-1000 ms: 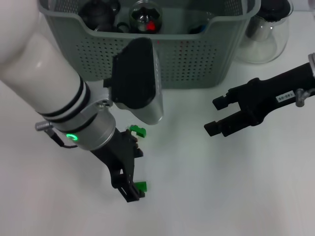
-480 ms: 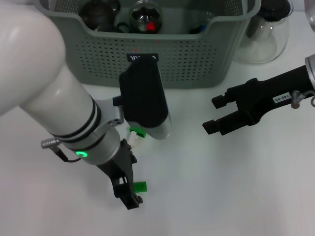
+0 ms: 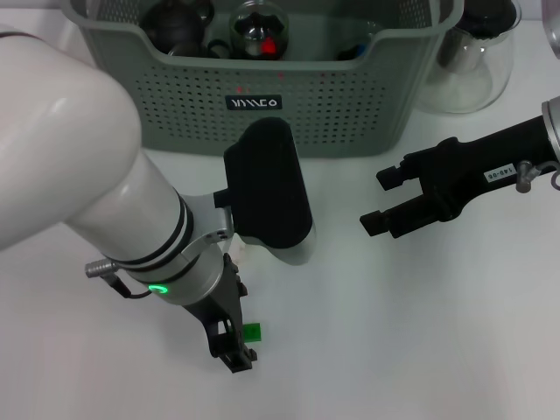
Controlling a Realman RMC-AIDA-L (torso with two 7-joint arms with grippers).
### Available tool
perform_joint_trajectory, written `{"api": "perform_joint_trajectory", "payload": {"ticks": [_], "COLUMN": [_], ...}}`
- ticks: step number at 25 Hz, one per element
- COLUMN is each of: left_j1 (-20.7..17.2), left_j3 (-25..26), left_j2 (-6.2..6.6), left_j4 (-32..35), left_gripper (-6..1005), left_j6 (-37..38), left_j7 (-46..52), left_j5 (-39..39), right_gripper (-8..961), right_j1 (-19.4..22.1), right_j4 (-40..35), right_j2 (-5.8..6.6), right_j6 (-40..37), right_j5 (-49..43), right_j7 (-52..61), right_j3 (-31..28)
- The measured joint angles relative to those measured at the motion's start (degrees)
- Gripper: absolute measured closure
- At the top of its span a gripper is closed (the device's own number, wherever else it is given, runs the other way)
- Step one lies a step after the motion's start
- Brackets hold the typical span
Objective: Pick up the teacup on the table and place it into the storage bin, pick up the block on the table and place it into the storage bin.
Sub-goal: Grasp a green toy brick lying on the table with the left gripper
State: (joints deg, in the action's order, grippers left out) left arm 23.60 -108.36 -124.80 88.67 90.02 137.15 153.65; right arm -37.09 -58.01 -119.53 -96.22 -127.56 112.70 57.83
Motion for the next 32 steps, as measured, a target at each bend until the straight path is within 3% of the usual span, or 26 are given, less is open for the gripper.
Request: {"api": "perform_joint_trajectory", "payload": {"ticks": [6, 12, 16, 32], "left_j1": [-0.07, -0.02, -0.02, -0.17], "left_j3": [-1.27, -2.38, -2.95, -3.05], "left_j2": [0.0, 0.0, 0.0, 0.0], "left_j4": [-0.58, -0.69, -0.61, -0.27], "left_gripper": [134, 336, 417, 416], "left_j6": [-1.07, -1.38, -1.38, -1.25], "left_j7": [0.81, 1.46, 1.95, 2.3], "left_j5": [0.96, 1.73, 1.83, 1.34], "right_gripper": [38, 38, 38, 38], "right_j1": [0.08, 0.08, 0.13, 0.08], "right_j4": [0.52, 1.42, 1.42, 1.41], "right_j2": [0.0, 0.14, 0.22, 0.32], "right_j6": [0.14, 0.4, 0.42, 0.49], "right_j5": [0.01, 0.02, 0.03, 0.04], "right_j7": [-0.6, -1.42, -1.44, -1.53], "right_j3": [-0.4, -0.7, -0.71, -1.01]}}
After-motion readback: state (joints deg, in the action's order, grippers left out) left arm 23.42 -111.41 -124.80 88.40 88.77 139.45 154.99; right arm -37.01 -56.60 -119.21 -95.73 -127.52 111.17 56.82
